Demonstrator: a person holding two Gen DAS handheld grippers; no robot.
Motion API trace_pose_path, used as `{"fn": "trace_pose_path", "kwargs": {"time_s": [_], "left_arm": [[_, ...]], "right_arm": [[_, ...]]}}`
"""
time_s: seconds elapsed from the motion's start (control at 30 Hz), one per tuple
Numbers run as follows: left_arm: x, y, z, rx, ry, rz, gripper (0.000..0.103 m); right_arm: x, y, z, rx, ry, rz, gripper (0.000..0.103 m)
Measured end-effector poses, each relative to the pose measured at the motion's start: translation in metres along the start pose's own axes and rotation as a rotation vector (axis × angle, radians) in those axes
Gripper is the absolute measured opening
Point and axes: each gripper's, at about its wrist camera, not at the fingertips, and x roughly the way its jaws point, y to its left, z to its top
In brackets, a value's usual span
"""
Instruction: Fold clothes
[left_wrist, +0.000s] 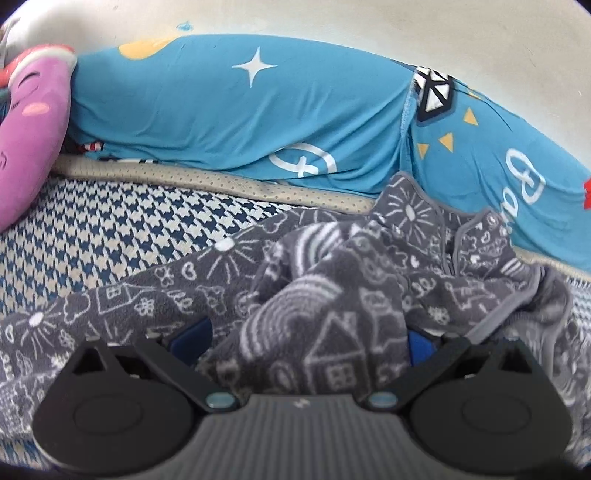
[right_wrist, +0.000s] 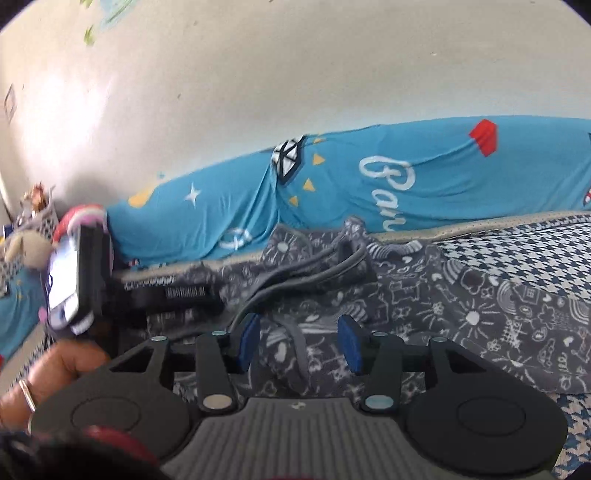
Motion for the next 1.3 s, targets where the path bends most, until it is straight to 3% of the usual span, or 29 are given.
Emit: {"fn": "trace_pose_path", "kwargs": {"time_s": [0.17, 0.33, 0.5, 0.77, 1.1, 1.2, 1.3], "left_arm": [[-0.025, 0.007, 0.023, -0.02, -0.063, -0.04, 0.103], [-0.037, 0.015, 0.016, -0.027, -0.056, -0.078, 0.103], [-0.048, 0.022, 0.001, 0.052, -0.062, -0.053, 0.103], [-0.065, 0.041, -0.019, 0.12, -0.046, -0.088, 0.103], [-0.055, 0.027, -0.043, 0.252, 0.003, -0.153, 0.103], [-0.05, 0.016, -0.05, 0.299, 0.004, -0.15, 0.103], [-0.04, 0.005, -0.052, 0.313, -0.005, -0.088, 0.103]], "right_arm": [[0.013, 0.01, -0.006, -0.039, 0.034, 0.0, 0.047], [0.021, 0.02, -0.008, -0.067, 0.038, -0.009, 0.047], [0.028, 0.029, -0.013, -0.119, 0.042, -0.056, 0.047], [0.034, 0.025, -0.017, -0.107, 0.057, -0.08, 0.047], [0.045, 0.019, -0.022, -0.052, 0.092, -0.086, 0.047], [0.047, 0.018, -0.023, -0.044, 0.094, -0.097, 0.038], [0.049, 0.018, -0.025, -0.036, 0.093, -0.113, 0.03]]}}
